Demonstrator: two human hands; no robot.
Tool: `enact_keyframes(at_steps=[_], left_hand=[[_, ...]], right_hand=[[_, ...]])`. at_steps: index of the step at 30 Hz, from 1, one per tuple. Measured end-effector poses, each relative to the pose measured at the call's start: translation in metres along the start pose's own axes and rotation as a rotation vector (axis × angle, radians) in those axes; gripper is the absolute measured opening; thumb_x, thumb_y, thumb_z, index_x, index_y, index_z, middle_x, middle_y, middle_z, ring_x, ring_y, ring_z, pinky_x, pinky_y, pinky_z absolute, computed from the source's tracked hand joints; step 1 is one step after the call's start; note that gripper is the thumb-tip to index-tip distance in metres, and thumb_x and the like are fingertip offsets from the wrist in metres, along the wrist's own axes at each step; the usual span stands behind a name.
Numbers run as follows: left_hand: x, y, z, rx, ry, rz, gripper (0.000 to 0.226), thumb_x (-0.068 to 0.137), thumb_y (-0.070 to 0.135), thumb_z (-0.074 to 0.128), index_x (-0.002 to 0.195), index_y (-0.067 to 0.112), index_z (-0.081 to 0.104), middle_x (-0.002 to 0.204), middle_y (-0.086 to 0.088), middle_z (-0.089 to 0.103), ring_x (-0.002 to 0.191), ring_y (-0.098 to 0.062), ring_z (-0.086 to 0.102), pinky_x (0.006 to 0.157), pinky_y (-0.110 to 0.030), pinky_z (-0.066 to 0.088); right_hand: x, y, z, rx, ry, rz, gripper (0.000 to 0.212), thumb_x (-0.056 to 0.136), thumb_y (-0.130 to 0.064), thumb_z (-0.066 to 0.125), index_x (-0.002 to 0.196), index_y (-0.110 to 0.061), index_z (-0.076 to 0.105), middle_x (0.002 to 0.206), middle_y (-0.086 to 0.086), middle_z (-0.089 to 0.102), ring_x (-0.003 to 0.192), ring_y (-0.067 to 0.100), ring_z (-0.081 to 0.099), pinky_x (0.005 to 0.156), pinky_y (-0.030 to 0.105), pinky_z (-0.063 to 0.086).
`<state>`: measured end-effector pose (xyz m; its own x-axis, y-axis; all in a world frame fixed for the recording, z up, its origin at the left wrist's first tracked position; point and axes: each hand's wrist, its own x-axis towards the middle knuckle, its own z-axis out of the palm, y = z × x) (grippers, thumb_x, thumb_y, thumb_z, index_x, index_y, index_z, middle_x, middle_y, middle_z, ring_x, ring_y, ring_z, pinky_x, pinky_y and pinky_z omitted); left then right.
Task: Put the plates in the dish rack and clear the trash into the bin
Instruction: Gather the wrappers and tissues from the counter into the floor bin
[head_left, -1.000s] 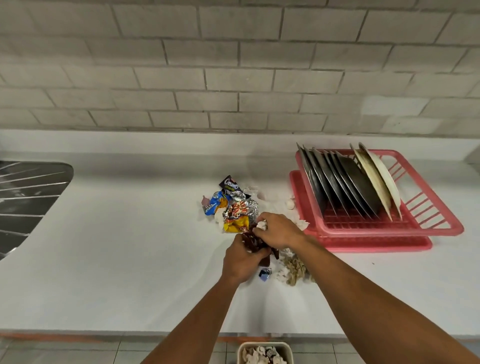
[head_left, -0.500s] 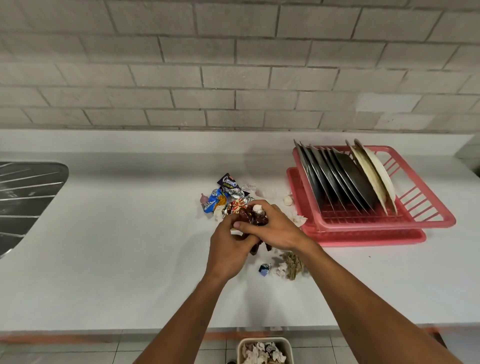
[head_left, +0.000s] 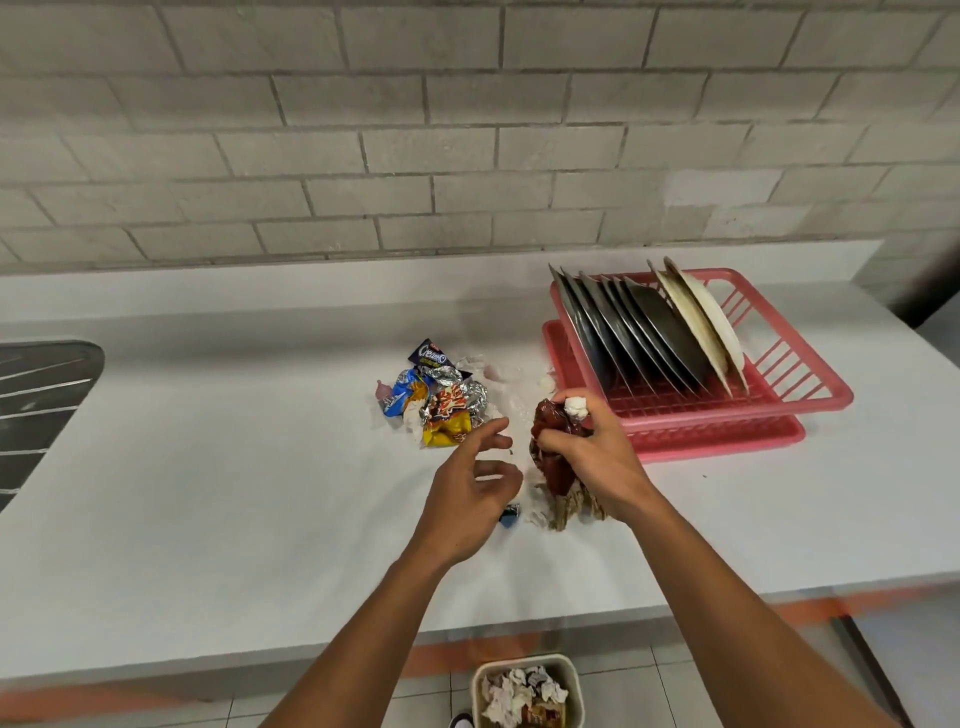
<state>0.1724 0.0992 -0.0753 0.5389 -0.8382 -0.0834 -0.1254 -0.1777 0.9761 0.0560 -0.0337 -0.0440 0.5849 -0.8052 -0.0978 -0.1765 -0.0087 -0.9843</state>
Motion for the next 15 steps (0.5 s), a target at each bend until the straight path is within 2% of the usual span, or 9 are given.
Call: enact_keyframes(at_steps=[2, 5, 8, 11, 13, 15], left_hand=[[0.002, -0.016, 0.005, 0.165, 0.015, -0.025, 0.049, 0.094, 0.015, 0.065, 0.137, 0.036, 0.052, 0.125, 0.012, 0.061, 0.1, -0.003, 0.065, 0.072, -0.013, 0.053], [0.005, -0.045, 0.012, 0.441, -0.032, -0.023, 0.047, 0.093, 0.022, 0.068, 0.137, 0.031, 0.054, 0.131, 0.006, 0.058, 0.099, -0.008, 0.065, 0.086, -0.026, 0.054], [0.009, -0.063, 0.021, 0.622, -0.12, 0.002, 0.048, 0.092, 0.025, 0.068, 0.137, 0.025, 0.056, 0.136, 0.0, 0.053, 0.111, -0.021, 0.063, 0.093, -0.03, 0.05], [0.014, -0.075, 0.03, 0.742, -0.171, 0.027, 0.043, 0.092, 0.027, 0.066, 0.134, 0.023, 0.059, 0.129, -0.004, 0.054, 0.115, -0.026, 0.057, 0.096, -0.035, 0.049], [0.016, -0.078, 0.034, 0.801, -0.157, 0.052, 0.035, 0.094, 0.024, 0.063, 0.128, 0.021, 0.062, 0.125, -0.005, 0.056, 0.113, -0.027, 0.056, 0.094, -0.039, 0.05], [0.017, -0.079, 0.035, 0.842, -0.129, 0.071, 0.024, 0.096, 0.022, 0.061, 0.12, 0.019, 0.066, 0.12, -0.006, 0.058, 0.109, -0.026, 0.057, 0.09, -0.038, 0.051]], right_hand=[[-0.008, 0.003, -0.011, -0.034, 0.02, 0.013, 0.036, 0.063, -0.021, 0.078, 0.094, -0.032, 0.066, 0.107, 0.01, 0.064, 0.09, 0.019, 0.067, 0.078, 0.038, 0.06], [-0.021, 0.008, -0.029, 0.002, 0.015, 0.005, 0.031, 0.073, -0.003, 0.076, 0.093, -0.024, 0.065, 0.092, 0.002, 0.064, 0.078, 0.01, 0.064, 0.072, 0.032, 0.057], [-0.036, 0.011, -0.043, -0.006, 0.043, 0.024, 0.03, 0.079, 0.007, 0.071, 0.095, -0.017, 0.065, 0.082, 0.0, 0.065, 0.07, 0.008, 0.065, 0.067, 0.032, 0.058], [-0.051, 0.018, -0.054, 0.01, 0.08, 0.053, 0.026, 0.081, 0.01, 0.066, 0.091, -0.014, 0.063, 0.072, 0.005, 0.065, 0.063, 0.019, 0.066, 0.058, 0.034, 0.055], [-0.059, 0.024, -0.059, 0.037, 0.106, 0.088, 0.026, 0.082, 0.01, 0.065, 0.095, -0.012, 0.064, 0.071, 0.01, 0.066, 0.062, 0.025, 0.065, 0.056, 0.037, 0.054], [-0.066, 0.027, -0.061, 0.043, 0.119, 0.114, 0.024, 0.082, 0.01, 0.064, 0.096, -0.01, 0.063, 0.073, 0.022, 0.066, 0.062, 0.031, 0.065, 0.054, 0.039, 0.054]])
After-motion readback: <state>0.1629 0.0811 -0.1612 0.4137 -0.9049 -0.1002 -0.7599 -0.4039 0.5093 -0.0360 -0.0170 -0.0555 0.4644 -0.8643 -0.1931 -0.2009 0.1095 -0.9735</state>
